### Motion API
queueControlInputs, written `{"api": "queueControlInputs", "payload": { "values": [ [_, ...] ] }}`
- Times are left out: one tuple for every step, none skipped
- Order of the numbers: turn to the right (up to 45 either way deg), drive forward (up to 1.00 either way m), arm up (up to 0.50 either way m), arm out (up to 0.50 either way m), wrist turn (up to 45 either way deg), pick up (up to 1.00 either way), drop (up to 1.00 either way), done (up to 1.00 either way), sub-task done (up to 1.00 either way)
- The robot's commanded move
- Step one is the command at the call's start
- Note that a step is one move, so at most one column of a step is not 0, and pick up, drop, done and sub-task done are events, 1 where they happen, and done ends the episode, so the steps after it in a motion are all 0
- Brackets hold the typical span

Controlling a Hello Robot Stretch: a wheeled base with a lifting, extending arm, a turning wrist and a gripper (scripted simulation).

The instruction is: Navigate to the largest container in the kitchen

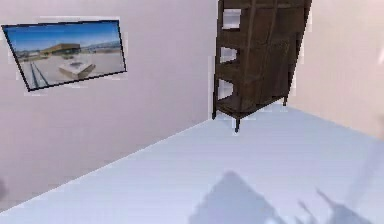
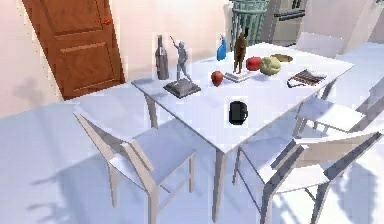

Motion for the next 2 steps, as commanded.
{"api": "queueControlInputs", "payload": {
  "values": [
    [3.0,0.0,0.0,0.0,0.0,0.0,0.0,0.0,0.0],
    [0.0,0.5,0.0,0.0,0.0,0.0,0.0,0.0,0.0]
  ]
}}
